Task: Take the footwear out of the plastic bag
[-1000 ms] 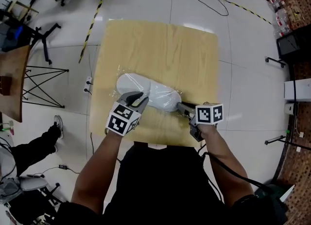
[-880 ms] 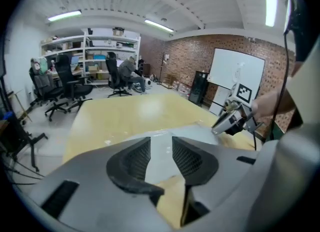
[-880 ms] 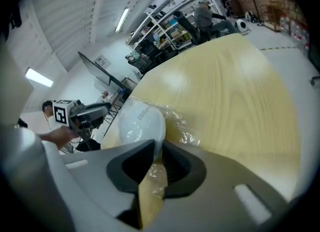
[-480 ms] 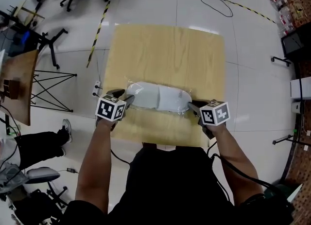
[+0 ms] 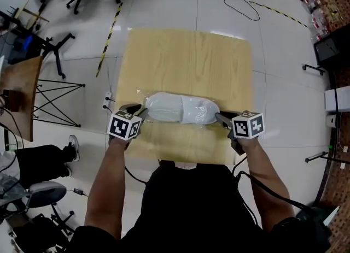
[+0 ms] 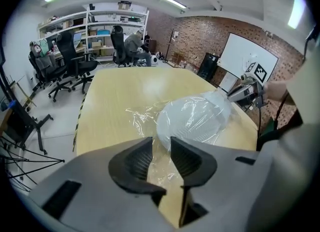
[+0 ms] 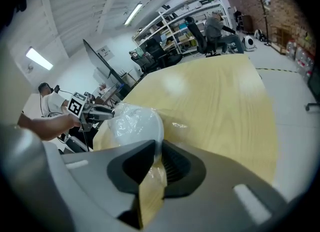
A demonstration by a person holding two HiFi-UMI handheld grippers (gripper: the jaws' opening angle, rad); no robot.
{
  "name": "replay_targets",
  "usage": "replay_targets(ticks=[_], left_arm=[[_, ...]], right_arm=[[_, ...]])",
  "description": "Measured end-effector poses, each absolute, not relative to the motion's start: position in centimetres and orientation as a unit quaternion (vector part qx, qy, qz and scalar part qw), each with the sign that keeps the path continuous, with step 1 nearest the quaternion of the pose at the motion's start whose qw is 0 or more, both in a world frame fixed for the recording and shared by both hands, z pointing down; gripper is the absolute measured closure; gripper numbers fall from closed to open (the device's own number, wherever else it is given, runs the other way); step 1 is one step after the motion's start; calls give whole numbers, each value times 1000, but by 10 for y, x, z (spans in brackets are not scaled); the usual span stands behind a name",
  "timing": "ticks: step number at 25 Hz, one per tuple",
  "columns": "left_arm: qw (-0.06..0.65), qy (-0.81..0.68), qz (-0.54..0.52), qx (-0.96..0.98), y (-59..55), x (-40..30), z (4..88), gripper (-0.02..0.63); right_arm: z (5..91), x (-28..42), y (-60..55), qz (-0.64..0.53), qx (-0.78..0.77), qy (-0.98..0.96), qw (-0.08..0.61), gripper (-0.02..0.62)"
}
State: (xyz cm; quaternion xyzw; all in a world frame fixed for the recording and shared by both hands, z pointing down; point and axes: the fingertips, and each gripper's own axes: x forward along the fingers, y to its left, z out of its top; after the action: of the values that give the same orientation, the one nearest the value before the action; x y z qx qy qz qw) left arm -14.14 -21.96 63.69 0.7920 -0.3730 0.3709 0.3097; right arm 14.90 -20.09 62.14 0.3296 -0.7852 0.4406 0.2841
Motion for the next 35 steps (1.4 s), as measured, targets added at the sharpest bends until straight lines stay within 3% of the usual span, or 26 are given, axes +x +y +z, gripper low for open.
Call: replay_targets(ticks=[10, 16, 19, 23, 26, 31, 35], left_arm=[[306, -410, 400, 760, -223, -188, 635, 561], [304, -435, 417, 738, -217, -217, 635, 558], [299, -455, 421, 726, -216, -226, 637, 534], [269, -471, 383, 748, -225, -221, 605, 434], [270, -417, 346, 796, -219, -179, 580, 431], [205, -264, 435, 836, -211, -102, 613, 393], [243, -271, 448, 816, -217, -93, 643, 408]], right_arm=[[621, 173, -198, 465, 339, -774, 263, 552], [624, 181, -193, 470, 346, -770, 260, 552], [627, 190, -193, 470, 352, -766, 264, 551], [629, 191, -193, 469, 358, -761, 270, 550], [628, 190, -193, 467, 358, -762, 270, 549], [628, 190, -192, 464, 355, -765, 271, 549], [627, 186, -193, 464, 354, -766, 271, 549]])
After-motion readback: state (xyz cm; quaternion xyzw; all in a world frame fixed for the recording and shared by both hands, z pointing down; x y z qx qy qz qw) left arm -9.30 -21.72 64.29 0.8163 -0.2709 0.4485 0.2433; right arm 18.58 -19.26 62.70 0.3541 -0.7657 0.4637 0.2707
